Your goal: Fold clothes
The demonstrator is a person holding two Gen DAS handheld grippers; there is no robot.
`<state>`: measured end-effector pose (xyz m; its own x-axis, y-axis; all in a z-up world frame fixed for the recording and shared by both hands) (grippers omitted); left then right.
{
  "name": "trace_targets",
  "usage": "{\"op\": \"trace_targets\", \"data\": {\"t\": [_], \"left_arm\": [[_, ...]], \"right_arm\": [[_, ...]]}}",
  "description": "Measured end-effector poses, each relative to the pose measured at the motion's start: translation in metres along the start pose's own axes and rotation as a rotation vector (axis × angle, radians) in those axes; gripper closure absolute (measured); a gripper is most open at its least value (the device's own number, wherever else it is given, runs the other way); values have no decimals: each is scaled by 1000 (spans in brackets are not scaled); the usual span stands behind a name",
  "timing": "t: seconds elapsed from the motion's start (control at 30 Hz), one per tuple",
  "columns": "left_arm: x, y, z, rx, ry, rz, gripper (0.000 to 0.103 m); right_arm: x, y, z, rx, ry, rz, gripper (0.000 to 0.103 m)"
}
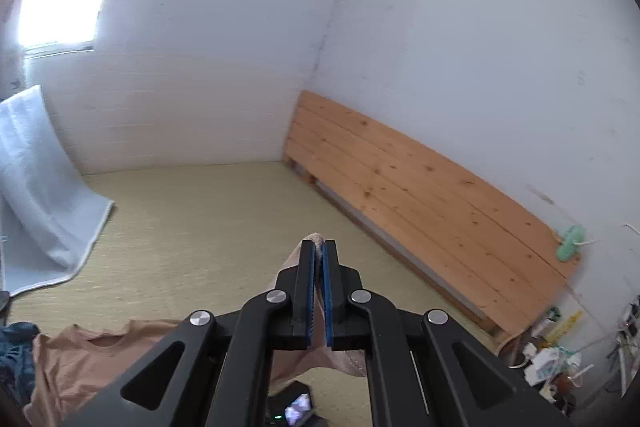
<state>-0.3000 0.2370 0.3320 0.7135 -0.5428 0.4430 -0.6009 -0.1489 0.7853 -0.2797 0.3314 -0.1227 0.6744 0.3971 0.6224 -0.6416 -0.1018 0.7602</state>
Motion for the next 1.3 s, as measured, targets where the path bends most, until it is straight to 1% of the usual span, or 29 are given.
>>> {"op": "trace_targets", "data": {"t": [0.07, 0.23, 0.33, 0.47, 0.63, 0.83, 0.87, 0.93, 0.97, 1.07, 1.17, 1.3], "left_arm": [[-4, 6, 20, 27, 34, -7, 101], [-6, 13, 85, 108, 121, -35, 101], [2, 11, 121, 153, 158, -52, 101], [16, 8, 171, 207, 217, -66, 101], [26, 4, 228, 268, 282, -71, 101], [36, -1, 283, 328, 326, -80, 101], [37, -2, 289, 334, 326, -77, 101], [39, -2, 299, 358, 294, -81, 101], [39, -7, 306, 371, 304, -69, 101], [35, -32, 340, 427, 373, -8, 101], [31, -75, 383, 496, 446, 67, 101], [23, -133, 427, 569, 493, 135, 101]], "right_arm": [[-4, -2, -6, -22, -13, 14, 99], [-3, -12, -33, -105, -69, 46, 101], [-3, -15, -34, -90, -74, 64, 102], [1, -13, -29, -49, -88, 59, 102], [12, -4, -17, -7, -129, 23, 102], [12, 0, -4, 51, -159, 24, 102], [12, 0, -3, 65, -165, 29, 102], [14, 2, -1, 78, -175, 24, 102], [15, 2, -1, 83, -178, 20, 102], [15, 2, -1, 107, -193, 26, 102], [12, -1, 1, 124, -200, 44, 102], [8, -5, 4, 150, -203, 62, 102]]}}
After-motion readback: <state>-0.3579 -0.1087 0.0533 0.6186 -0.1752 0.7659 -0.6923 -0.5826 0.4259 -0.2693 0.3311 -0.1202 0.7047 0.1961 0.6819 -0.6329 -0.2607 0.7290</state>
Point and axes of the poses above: each gripper's, at about its wrist camera, not at the fingertips, and x roughly against the way its jaws point, z to its left, y to its top, the point moved 6 cm from there along -x, roughly the way its jaws point, and after that the axes turned 10 degrees about x, right-handed, at the moved point
